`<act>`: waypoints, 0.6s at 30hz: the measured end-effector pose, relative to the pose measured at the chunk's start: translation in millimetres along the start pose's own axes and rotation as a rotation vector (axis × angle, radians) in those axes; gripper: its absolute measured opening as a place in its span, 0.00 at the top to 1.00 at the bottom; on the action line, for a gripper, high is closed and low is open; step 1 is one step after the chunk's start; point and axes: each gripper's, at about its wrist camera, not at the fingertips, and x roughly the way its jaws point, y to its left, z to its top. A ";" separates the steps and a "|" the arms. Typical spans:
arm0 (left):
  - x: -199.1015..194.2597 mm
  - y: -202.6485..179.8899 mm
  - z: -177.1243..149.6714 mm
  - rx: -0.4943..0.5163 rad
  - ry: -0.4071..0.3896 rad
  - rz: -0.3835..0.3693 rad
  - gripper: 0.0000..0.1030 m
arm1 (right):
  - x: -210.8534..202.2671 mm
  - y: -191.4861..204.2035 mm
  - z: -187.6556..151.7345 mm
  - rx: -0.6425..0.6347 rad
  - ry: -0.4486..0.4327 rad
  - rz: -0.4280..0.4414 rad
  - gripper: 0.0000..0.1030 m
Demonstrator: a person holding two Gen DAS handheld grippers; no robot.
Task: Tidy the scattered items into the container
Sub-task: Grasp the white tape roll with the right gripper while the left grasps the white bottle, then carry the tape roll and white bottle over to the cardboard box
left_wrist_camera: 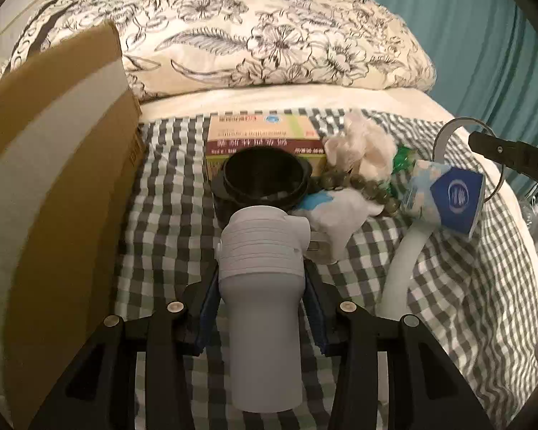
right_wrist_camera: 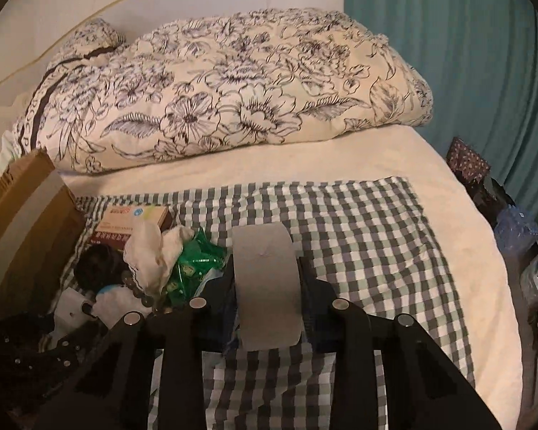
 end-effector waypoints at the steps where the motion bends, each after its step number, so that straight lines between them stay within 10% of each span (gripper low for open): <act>1: -3.7 -0.1 0.8 0.001 -0.006 -0.002 0.57 | -2.4 -0.2 0.8 0.002 -0.005 0.000 0.71; 18: -58.2 -1.6 8.9 0.006 -0.094 -0.016 0.57 | -49.6 10.0 4.9 -0.021 -0.057 -0.005 0.74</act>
